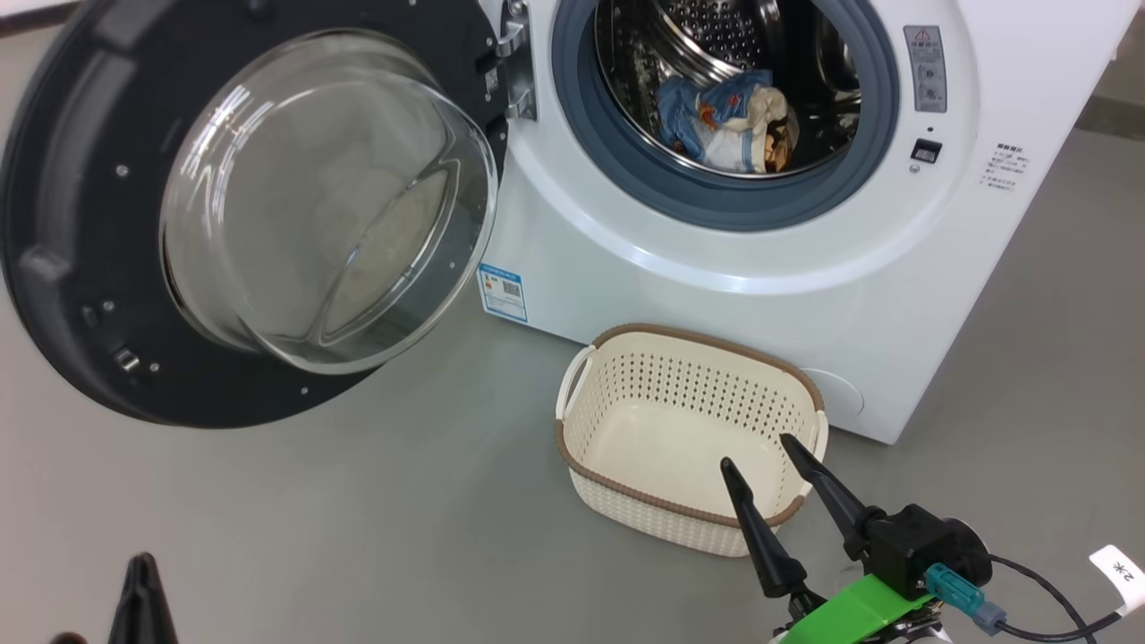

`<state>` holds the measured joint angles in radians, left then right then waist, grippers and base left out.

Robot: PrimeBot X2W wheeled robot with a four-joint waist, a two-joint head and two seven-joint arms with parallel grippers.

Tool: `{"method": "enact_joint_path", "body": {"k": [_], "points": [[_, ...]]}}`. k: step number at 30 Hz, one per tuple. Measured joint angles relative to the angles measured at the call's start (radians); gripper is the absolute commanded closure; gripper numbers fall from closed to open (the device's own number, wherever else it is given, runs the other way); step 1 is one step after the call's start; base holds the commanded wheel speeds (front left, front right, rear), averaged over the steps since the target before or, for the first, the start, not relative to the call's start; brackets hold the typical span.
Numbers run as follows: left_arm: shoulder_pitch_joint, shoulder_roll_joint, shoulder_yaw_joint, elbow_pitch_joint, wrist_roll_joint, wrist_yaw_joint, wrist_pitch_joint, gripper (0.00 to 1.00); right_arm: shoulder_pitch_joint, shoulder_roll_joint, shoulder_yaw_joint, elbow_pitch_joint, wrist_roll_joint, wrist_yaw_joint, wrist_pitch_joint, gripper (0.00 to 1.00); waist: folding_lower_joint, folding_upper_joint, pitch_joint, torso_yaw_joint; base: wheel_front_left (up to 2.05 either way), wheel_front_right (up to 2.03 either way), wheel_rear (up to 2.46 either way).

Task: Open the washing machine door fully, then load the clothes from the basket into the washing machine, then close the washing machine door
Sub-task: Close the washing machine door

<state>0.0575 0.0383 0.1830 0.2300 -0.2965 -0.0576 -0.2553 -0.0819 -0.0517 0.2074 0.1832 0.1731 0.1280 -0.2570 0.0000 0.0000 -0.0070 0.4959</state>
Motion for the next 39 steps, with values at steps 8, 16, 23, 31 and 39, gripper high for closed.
{"method": "enact_joint_path", "body": {"k": [8, 16, 23, 31, 39], "points": [[-0.047, -0.002, 0.045, -0.051, -0.01, -0.016, 0.0, 1.0, 0.005, -0.001, -0.014, 0.002, -0.074, 0.0, 0.0, 0.0, 0.0, 0.0, 0.046, -0.005, 0.0, 0.0, 0.0], [-0.159, 0.074, 0.207, -0.079, -0.11, -0.042, 0.0, 1.0, -0.001, -0.029, -0.003, -0.002, -0.117, 0.0, 0.0, 0.0, 0.0, 0.0, 0.124, -0.039, 0.0, 0.0, 0.0], [-0.337, 0.265, 0.345, 0.008, -0.225, -0.058, 0.001, 1.0, -0.031, -0.058, -0.001, -0.008, -0.121, 0.0, 0.0, 0.0, 0.0, 0.0, 0.194, -0.089, 0.0, 0.0, 0.0], [-0.589, 0.437, 0.471, 0.246, -0.416, -0.062, 0.088, 1.0, -0.08, -0.078, 0.006, -0.018, -0.133, 0.0, 0.0, 0.0, 0.0, 0.0, 0.268, -0.137, 0.0, 0.0, 0.0], [-0.821, 0.522, 0.605, 0.534, -0.658, -0.043, 0.266, 1.0, -0.091, -0.078, 0.007, -0.027, -0.137, 0.0, 0.0, 0.0, 0.0, 0.0, 0.318, -0.175, 0.0, 0.0, 0.0]]}}
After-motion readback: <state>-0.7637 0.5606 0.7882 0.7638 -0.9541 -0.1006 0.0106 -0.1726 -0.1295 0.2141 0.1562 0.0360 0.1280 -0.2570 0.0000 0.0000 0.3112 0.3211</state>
